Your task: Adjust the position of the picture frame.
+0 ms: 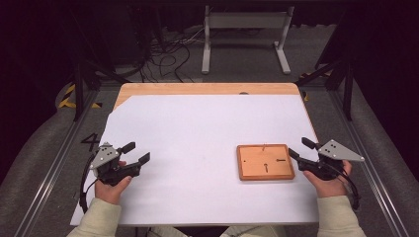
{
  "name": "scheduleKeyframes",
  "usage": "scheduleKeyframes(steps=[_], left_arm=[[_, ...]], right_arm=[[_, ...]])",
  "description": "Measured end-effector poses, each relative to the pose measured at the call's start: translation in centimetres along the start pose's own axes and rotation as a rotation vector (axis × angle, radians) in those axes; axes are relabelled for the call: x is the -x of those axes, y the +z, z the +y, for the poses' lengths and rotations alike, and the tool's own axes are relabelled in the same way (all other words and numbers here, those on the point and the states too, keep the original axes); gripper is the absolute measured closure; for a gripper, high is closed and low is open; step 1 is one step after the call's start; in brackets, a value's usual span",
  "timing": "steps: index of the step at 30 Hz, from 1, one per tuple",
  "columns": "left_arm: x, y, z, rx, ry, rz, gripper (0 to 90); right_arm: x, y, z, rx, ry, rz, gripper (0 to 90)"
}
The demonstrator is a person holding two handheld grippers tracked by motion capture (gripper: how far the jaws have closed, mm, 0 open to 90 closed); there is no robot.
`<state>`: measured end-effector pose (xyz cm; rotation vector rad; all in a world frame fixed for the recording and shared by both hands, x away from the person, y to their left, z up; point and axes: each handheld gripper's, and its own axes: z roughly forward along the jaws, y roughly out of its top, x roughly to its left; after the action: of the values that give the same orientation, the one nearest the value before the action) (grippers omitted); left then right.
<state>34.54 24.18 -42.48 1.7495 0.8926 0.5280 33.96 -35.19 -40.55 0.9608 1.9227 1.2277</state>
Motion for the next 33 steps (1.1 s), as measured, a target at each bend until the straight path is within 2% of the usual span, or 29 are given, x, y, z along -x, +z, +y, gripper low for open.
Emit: scheduleKeyframes(steps=[14, 33], left_arm=[[0.22, 0.07, 0.16, 0.0, 0.008, 0.0, 30.8], [0.25, 0.16, 0.14, -0.01, 0.007, 0.006, 30.9]], right_arm=[[0.12, -0.25, -0.05, 0.001, -0.003, -0.017, 36.0], [0.2, -0.12, -0.18, -0.007, 0.001, -0.018, 34.7]])
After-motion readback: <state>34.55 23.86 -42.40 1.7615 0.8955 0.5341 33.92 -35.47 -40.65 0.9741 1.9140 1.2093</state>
